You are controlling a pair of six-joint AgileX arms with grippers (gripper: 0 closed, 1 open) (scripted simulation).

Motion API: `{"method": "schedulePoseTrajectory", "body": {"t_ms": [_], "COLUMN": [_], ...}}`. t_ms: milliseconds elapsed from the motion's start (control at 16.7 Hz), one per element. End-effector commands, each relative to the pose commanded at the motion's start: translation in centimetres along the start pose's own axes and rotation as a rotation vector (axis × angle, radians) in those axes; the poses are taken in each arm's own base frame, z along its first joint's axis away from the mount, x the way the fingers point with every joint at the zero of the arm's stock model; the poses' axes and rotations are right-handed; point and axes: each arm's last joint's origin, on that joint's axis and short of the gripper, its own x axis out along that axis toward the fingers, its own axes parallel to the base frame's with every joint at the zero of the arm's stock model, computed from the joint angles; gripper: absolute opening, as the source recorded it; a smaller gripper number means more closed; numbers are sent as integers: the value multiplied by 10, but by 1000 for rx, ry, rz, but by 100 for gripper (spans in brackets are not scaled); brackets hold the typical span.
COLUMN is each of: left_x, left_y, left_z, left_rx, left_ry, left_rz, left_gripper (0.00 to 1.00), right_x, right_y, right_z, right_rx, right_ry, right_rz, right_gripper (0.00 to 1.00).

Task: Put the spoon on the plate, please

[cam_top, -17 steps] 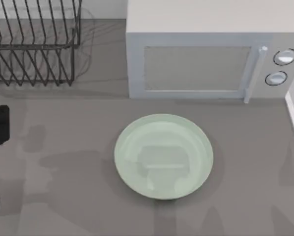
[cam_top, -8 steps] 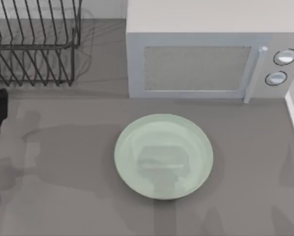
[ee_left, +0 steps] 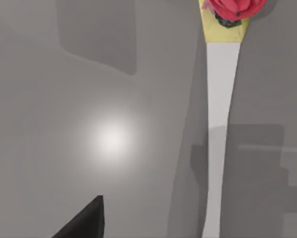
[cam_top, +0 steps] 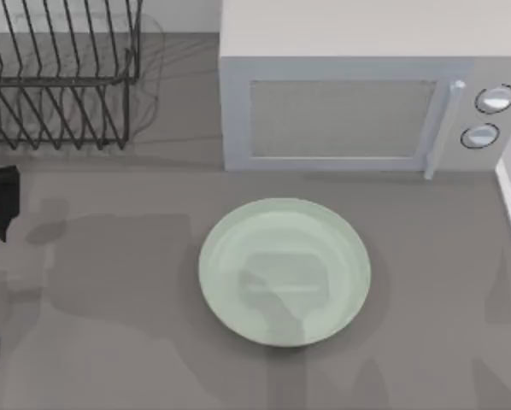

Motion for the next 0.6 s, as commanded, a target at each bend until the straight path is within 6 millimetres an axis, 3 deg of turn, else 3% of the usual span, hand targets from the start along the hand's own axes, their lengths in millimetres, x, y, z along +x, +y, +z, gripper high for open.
{"method": "schedulePoseTrajectory", "body": {"t_ms": [360,600], "left_x": [68,79], "left_y": [0,1], "left_z": [1,-1], "left_rx": [0,0], "left_ry": [-15,-6], "left_rz": [-1,0], "left_gripper": [100,100], "right_x": [0,0], "right_y": [0,0], "right_z": [0,0], "right_rx": [0,0], "right_ry": [0,0], "right_rz": [0,0], "right_gripper": [100,100]}}
